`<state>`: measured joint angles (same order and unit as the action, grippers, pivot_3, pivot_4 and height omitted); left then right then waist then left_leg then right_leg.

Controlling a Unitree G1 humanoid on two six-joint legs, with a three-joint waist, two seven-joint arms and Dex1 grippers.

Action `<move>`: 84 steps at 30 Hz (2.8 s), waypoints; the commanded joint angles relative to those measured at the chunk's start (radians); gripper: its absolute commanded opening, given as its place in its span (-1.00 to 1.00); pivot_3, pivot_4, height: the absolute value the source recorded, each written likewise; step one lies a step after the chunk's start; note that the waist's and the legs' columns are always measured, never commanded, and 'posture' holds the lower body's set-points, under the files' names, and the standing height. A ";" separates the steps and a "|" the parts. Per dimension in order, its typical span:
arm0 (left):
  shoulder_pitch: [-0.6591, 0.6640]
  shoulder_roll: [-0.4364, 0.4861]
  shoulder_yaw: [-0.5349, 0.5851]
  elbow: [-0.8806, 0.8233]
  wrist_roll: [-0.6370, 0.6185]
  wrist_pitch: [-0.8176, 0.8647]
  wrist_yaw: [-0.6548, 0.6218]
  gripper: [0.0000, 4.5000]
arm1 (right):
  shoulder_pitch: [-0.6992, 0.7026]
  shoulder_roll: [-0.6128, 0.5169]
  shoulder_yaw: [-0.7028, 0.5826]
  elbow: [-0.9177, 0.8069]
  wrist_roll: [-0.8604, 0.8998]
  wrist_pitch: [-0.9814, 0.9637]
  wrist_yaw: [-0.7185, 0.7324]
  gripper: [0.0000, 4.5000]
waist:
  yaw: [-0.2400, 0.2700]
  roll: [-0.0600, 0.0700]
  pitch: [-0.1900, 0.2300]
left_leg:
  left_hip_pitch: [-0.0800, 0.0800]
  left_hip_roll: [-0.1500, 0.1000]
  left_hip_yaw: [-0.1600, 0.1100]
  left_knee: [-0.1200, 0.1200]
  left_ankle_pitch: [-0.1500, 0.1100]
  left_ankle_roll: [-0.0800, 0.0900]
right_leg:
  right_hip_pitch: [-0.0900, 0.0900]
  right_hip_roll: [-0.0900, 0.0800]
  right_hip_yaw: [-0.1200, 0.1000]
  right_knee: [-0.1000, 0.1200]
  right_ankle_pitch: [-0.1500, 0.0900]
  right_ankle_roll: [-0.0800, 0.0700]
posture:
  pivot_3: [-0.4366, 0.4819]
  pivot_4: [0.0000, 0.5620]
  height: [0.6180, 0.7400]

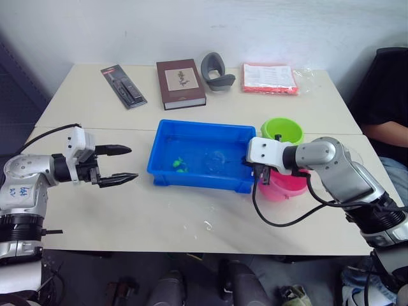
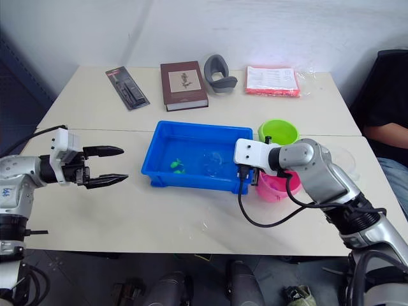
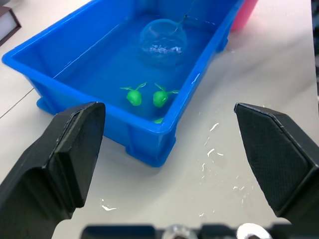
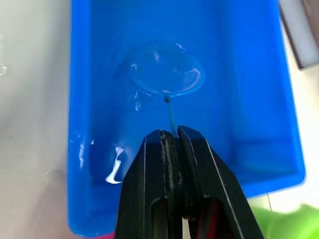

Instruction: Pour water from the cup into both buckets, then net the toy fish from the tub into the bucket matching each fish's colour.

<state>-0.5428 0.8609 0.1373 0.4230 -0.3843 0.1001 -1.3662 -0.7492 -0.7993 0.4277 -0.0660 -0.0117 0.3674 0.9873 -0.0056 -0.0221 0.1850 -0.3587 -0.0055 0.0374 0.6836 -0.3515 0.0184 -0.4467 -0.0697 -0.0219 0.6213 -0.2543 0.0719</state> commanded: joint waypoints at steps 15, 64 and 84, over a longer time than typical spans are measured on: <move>-0.089 0.007 -0.029 0.154 0.061 -0.100 -0.091 0.99 | -0.094 0.219 0.016 0.214 -0.052 -0.033 0.087 -1.00 | -0.007 0.000 0.000 | -0.001 0.000 0.001 0.000 0.000 0.000 | -0.001 0.000 -0.001 0.001 0.000 0.000 | -0.05 -0.47 1.00; -0.113 -0.192 -0.007 -0.055 -0.050 0.106 0.087 0.99 | 0.291 0.103 -0.489 -0.253 0.296 0.152 0.004 -1.00 | -0.014 0.000 0.000 | -0.004 0.000 -0.001 0.000 0.000 -0.001 | -0.003 -0.003 -0.005 0.001 0.000 0.001 | -0.05 -0.47 1.00; -0.209 -0.313 -0.031 0.024 -0.039 0.112 0.117 0.99 | 0.634 -0.022 -0.949 -0.330 0.318 0.126 -0.244 -1.00 | 0.011 0.000 0.000 | -0.001 -0.001 0.001 0.001 0.000 0.000 | 0.000 -0.001 -0.003 -0.001 0.001 0.002 | -0.05 -0.47 1.00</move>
<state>-0.7340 0.5476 0.0986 0.4508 -0.4197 0.2272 -1.2510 -0.1280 -0.8022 -0.4868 -0.4169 0.3423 0.5651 0.7588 0.0051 -0.0221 0.1850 -0.3598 -0.0063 0.0384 0.6843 -0.3513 0.0183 -0.4464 -0.0709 -0.0245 0.6208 -0.2531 0.0740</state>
